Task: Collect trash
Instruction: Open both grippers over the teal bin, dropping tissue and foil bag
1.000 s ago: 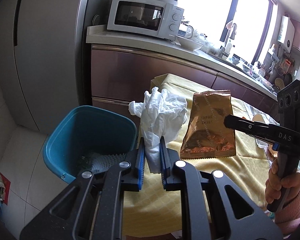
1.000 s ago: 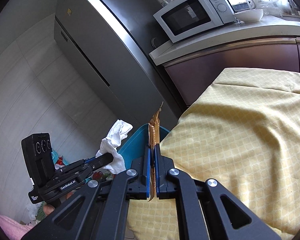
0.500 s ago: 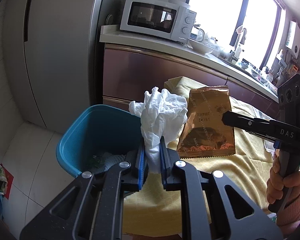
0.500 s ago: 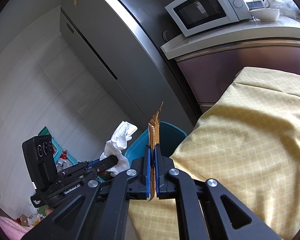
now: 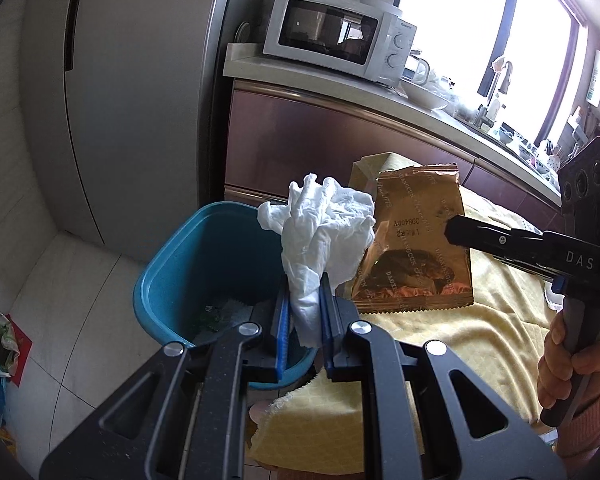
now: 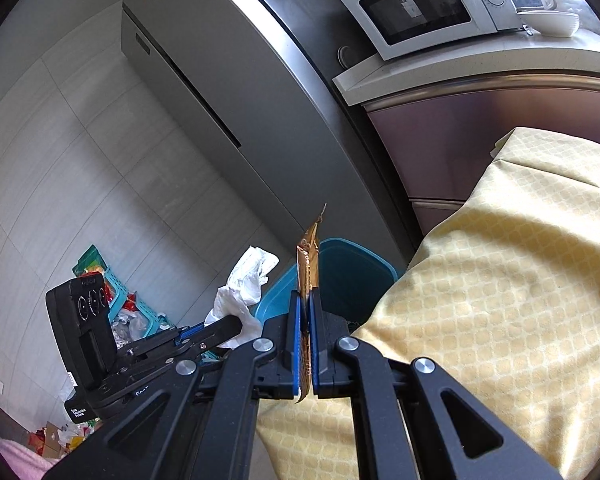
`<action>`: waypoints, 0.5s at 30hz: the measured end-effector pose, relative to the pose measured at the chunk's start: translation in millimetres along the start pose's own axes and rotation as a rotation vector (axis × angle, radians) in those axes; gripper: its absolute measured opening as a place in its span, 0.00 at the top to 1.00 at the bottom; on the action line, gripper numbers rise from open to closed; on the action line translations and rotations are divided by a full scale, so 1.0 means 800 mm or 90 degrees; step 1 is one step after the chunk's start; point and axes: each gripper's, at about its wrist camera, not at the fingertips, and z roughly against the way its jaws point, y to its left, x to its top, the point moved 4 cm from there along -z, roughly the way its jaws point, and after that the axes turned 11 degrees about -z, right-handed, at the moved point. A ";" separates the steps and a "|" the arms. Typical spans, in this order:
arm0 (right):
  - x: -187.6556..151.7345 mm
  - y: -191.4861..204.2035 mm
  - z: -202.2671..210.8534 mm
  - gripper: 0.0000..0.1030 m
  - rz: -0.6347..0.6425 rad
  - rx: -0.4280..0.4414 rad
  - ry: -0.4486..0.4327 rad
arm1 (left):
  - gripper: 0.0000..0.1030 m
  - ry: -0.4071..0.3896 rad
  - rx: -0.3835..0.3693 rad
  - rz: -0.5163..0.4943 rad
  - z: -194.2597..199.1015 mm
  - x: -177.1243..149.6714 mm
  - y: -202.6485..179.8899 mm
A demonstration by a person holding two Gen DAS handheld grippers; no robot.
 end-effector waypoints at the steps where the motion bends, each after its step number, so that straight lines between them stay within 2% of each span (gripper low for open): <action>1: -0.001 0.000 -0.002 0.97 -0.001 0.000 0.001 | 0.87 0.002 0.001 0.002 -0.001 -0.001 0.002; 15: -0.001 0.005 -0.035 0.97 -0.007 -0.008 0.028 | 0.87 0.030 0.016 0.019 -0.032 -0.010 0.024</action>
